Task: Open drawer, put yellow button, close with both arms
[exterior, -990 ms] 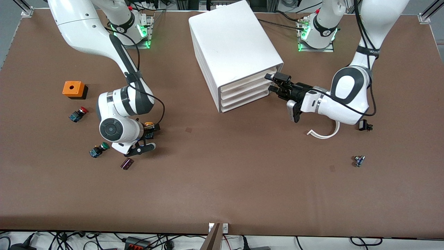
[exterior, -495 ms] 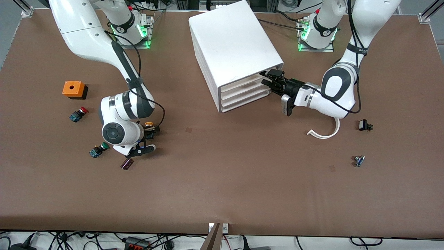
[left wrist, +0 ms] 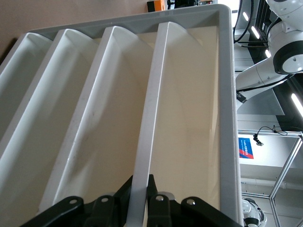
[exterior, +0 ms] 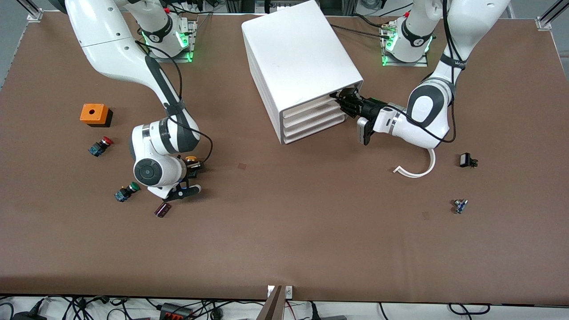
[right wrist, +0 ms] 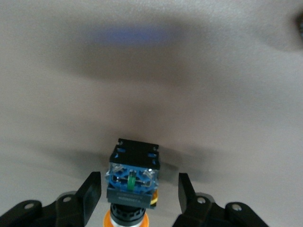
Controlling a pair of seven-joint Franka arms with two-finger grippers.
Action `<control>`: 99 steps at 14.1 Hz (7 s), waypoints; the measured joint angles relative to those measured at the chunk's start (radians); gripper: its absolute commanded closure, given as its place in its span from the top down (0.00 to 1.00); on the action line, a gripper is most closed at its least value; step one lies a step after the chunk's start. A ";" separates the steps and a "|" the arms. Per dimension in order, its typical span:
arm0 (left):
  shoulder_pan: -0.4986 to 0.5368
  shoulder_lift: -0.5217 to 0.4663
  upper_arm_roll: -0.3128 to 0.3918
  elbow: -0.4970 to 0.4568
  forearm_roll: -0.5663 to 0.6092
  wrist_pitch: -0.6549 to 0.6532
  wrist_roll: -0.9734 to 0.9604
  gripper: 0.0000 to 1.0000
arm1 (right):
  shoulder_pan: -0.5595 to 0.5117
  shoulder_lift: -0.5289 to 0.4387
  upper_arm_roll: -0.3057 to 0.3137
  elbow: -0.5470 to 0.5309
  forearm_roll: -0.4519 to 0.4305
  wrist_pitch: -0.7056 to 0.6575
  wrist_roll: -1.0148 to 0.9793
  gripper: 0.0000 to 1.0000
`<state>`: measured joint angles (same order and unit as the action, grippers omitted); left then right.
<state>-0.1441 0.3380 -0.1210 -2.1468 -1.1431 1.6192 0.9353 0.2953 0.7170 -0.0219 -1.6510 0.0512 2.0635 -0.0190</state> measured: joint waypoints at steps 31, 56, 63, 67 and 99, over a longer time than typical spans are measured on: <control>0.103 0.122 0.046 0.707 0.799 -0.139 -0.850 1.00 | 0.462 -0.093 0.008 0.626 -0.004 -0.229 0.343 0.00; 0.098 0.127 0.044 0.708 1.029 -0.139 -1.065 1.00 | 0.649 0.077 -0.005 0.676 -0.070 -0.072 0.479 1.00; 0.083 0.127 0.043 0.709 1.029 -0.119 -1.085 1.00 | 0.628 0.067 -0.037 0.743 -0.070 -0.148 0.480 1.00; -0.005 0.141 0.040 0.705 1.029 0.002 -1.261 1.00 | 0.509 0.007 -0.044 0.772 -0.070 -0.304 0.478 1.00; -0.147 0.072 -0.242 0.380 0.967 0.248 -1.670 1.00 | -0.327 -0.438 -0.040 0.310 -0.070 -0.376 0.018 1.00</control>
<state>-0.2909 0.4103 -0.3631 -1.7664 -0.1760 1.8674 -0.7351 -0.0312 0.2786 -0.0619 -1.3406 -0.0189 1.6877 -0.0014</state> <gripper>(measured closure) 0.000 0.000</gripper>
